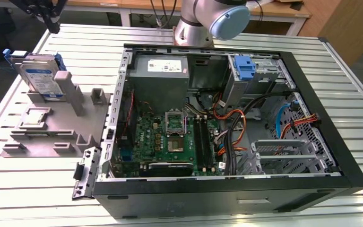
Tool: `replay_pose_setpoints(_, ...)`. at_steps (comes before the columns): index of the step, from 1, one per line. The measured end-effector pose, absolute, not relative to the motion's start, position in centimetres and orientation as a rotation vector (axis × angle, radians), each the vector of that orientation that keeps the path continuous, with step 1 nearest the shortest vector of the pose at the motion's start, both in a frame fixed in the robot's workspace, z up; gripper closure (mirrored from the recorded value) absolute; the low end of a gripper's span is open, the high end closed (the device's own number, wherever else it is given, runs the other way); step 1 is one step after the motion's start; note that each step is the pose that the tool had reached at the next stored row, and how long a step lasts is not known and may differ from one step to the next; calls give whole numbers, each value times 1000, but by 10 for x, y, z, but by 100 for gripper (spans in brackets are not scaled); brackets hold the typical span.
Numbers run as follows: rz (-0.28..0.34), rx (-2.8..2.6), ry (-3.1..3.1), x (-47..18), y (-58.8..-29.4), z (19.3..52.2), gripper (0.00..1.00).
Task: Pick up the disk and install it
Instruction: 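Reach for the disk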
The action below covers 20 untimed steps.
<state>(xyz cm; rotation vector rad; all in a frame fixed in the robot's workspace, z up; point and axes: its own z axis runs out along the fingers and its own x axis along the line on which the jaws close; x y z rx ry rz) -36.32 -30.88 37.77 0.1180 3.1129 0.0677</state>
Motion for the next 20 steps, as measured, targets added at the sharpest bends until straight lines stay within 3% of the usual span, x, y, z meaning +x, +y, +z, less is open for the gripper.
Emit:
replay_pose_setpoints(9, 68, 118, 3113, -382, -300, 377, 90)
replay_pose_setpoints(20, 68, 118, 3113, -402, -321, 372, 90)
